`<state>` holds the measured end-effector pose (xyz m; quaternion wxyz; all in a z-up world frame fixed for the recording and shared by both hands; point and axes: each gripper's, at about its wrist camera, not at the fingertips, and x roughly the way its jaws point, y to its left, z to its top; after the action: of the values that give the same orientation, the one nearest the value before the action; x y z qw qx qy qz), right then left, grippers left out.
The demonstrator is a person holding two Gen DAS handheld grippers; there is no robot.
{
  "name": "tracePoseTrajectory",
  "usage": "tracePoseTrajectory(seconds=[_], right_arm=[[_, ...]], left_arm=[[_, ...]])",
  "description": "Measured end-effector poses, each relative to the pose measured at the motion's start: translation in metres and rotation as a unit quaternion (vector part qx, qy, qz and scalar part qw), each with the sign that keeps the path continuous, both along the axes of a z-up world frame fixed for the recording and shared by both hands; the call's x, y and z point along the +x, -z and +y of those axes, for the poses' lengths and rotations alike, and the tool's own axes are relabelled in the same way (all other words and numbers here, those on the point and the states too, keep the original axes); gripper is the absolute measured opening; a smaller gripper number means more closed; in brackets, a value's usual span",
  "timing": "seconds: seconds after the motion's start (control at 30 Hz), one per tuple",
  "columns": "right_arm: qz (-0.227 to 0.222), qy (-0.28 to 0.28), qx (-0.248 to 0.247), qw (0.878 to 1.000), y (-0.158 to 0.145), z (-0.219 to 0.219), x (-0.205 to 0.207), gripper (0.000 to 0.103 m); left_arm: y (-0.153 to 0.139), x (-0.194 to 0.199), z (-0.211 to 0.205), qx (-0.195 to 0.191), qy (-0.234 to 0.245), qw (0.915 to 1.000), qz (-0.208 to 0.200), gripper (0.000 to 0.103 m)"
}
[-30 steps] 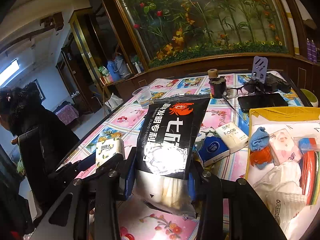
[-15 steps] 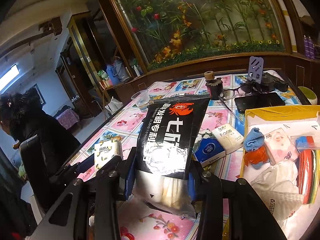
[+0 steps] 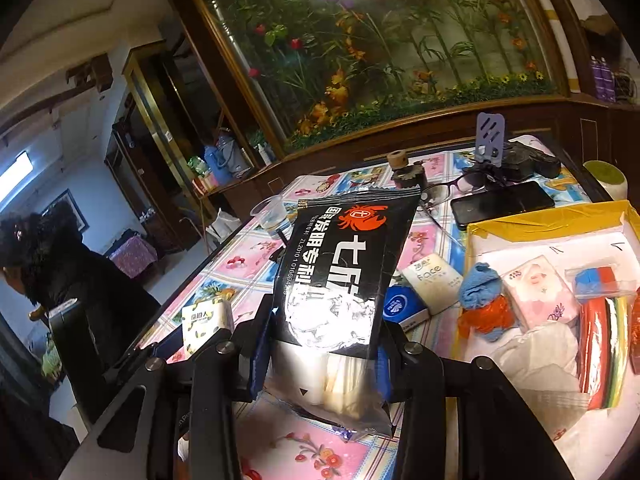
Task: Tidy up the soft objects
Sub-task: 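Lift the black snack bag with the right tool while the left tool holds the tissue pack, then carry the tissue pack in the left tool and snack bag in the right tool over the box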
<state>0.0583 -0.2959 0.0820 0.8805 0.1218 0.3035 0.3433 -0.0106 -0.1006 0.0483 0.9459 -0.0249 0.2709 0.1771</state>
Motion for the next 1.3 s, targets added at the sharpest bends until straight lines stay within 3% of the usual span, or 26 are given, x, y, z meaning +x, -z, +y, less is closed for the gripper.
tracePoseTrajectory(seconds=[0.3, 0.57, 0.8, 0.97, 1.13, 1.3], right_arm=[[0.0, 0.024, 0.013, 1.0, -0.004, -0.023, 0.004, 0.045], [0.008, 0.096, 0.025, 0.995, -0.009, -0.075, 0.022, 0.044], [0.028, 0.162, 0.019, 0.986, -0.007, -0.129, 0.04, 0.045], [0.08, 0.191, 0.019, 0.978, 0.006, -0.156, 0.055, 0.044], [0.086, 0.211, 0.01, 0.974, 0.007, -0.168, 0.06, 0.044], [0.101, 0.229, -0.011, 0.968, 0.012, -0.175, 0.064, 0.044]], left_arm=[[0.0, 0.0, 0.0, -0.001, 0.001, 1.0, -0.001, 0.055], [-0.002, 0.0, -0.004, -0.015, 0.015, 0.9998, 0.002, 0.055], [-0.02, 0.005, -0.037, -0.036, 0.067, 0.9971, 0.001, 0.055], [-0.028, 0.02, -0.081, -0.084, 0.143, 0.986, 0.023, 0.055], [-0.023, 0.039, -0.126, -0.128, 0.208, 0.9682, 0.056, 0.055], [-0.002, 0.047, -0.172, -0.13, 0.26, 0.9513, 0.101, 0.055]])
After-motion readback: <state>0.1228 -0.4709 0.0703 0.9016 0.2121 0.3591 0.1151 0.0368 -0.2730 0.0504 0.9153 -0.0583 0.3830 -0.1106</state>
